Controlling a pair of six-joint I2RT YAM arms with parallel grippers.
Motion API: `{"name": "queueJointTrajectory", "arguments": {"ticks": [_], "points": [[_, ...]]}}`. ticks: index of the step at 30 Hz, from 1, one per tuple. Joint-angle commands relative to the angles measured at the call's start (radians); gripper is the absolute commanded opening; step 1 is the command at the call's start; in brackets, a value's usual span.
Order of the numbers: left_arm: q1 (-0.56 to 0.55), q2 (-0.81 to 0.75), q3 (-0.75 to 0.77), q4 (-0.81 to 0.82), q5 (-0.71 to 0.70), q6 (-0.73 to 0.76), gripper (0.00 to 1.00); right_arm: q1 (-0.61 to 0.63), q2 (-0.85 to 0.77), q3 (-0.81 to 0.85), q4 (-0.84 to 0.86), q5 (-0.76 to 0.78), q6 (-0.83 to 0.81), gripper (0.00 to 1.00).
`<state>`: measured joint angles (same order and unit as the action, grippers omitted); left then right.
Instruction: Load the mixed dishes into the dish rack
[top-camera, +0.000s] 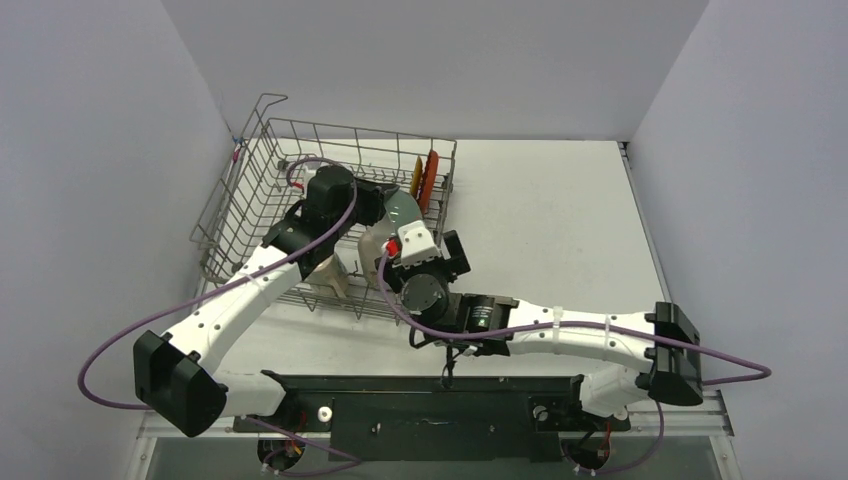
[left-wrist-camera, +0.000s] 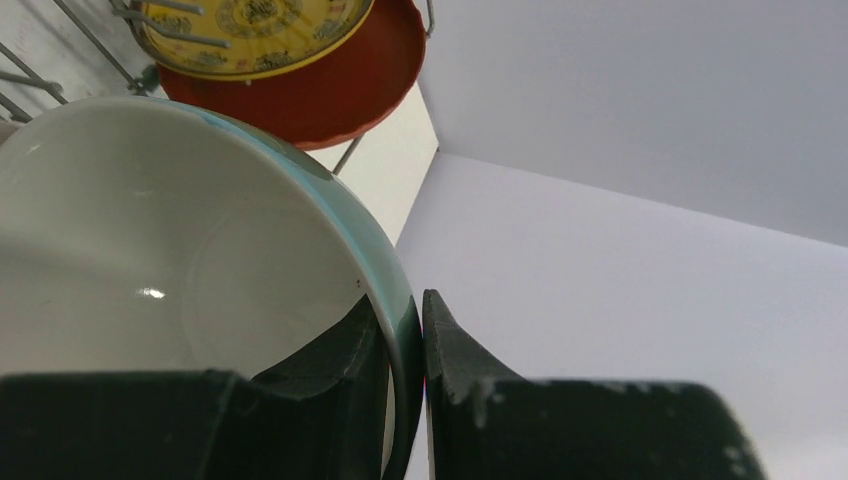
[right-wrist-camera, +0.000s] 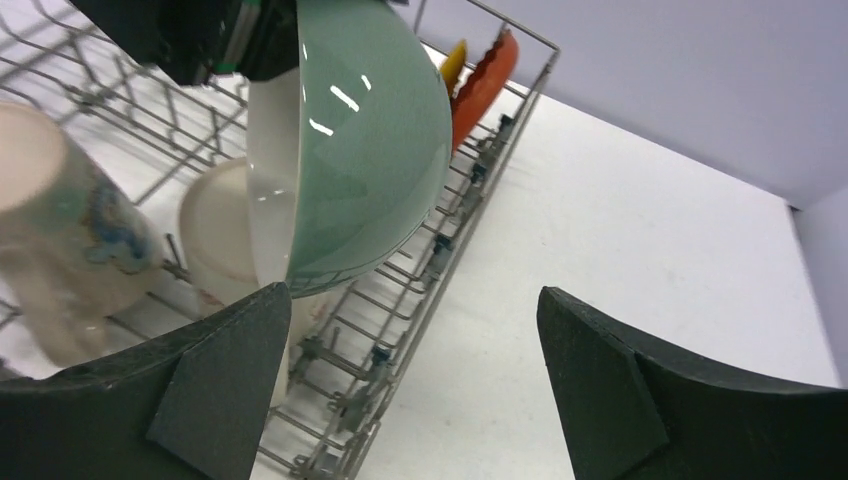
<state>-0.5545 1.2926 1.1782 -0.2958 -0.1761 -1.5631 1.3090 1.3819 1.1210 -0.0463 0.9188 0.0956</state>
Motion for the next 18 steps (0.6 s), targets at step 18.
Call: {"name": "queueJointTrajectory", "arguments": {"ticks": [18], "points": [[-0.109, -0.067, 0.003, 0.317, -0.089, -0.360, 0.00, -0.037, 0.462, 0.137, 1.281, 0.714, -1.023, 0.70]]}}
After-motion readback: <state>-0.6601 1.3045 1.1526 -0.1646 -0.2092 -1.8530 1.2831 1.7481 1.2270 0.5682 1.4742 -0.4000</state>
